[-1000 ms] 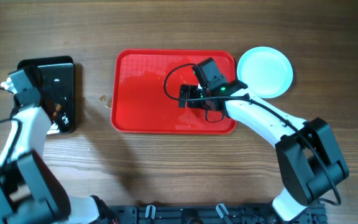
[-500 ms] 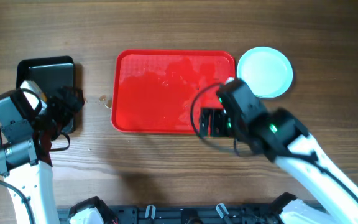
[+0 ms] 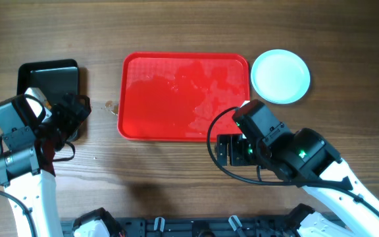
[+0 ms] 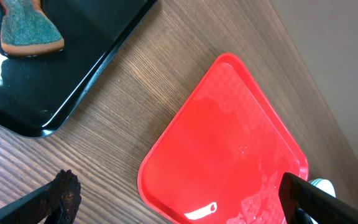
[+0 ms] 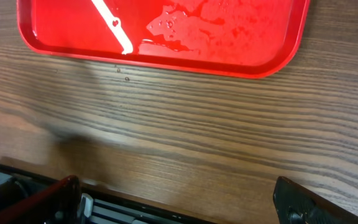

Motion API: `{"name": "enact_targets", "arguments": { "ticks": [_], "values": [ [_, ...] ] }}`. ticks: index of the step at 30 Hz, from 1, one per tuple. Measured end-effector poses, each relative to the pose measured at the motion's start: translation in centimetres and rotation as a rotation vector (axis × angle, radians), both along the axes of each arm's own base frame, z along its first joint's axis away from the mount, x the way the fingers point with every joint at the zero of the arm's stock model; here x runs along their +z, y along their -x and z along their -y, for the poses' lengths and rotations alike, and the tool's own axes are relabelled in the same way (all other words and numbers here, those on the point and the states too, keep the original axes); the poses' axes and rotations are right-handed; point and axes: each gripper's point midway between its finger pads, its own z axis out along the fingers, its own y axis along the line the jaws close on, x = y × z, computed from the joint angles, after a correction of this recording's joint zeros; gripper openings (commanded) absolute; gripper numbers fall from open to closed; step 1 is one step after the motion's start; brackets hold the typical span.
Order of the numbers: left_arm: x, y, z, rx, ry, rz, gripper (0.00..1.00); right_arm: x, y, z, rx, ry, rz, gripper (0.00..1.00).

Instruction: Clean dirty plates on tray and stack at the side

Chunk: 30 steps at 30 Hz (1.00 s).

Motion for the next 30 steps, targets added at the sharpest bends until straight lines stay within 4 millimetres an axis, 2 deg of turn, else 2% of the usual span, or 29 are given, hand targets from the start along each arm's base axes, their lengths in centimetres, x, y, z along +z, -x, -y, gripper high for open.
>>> {"name": "enact_targets", "arguments": {
  "ticks": [5,11,13,17,20,24,26,30],
  "values": [
    [0.0,0.0,0.0,0.0,0.0,0.0,1.0,-0.5,0.9,0.8,0.0,0.035,-0.04,1.0],
    [0.0,0.0,0.0,0.0,0.0,0.0,1.0,-0.4,0.2,1.2,-0.02,0.058,-0.006,1.0],
    [0.0,0.0,0.0,0.0,0.0,0.0,1.0,-0.1,-0.6,1.1,-0.031,0.049,0.027,1.0],
    [0.0,0.0,0.0,0.0,0.0,0.0,1.0,1.4,-4.4,0.6,-0.042,-0.049,0.207,1.0],
    [0.0,0.0,0.0,0.0,0.0,0.0,1.0,1.3,-6.1,2.0,-0.051,-0.107,0.315,1.0],
    [0.0,0.0,0.0,0.0,0.001,-0.002,1.0,0.2,-8.2,5.0,-0.123,-0.222,0.504,1.0],
    [-0.1,0.0,0.0,-0.001,0.002,-0.002,1.0,-0.3,-8.1,6.5,-0.151,-0.268,0.594,1.0],
    [-0.1,0.0,0.1,-0.002,0.004,-0.002,1.0,-0.2,-7.0,8.0,-0.155,-0.328,0.753,1.0]
  ]
}}
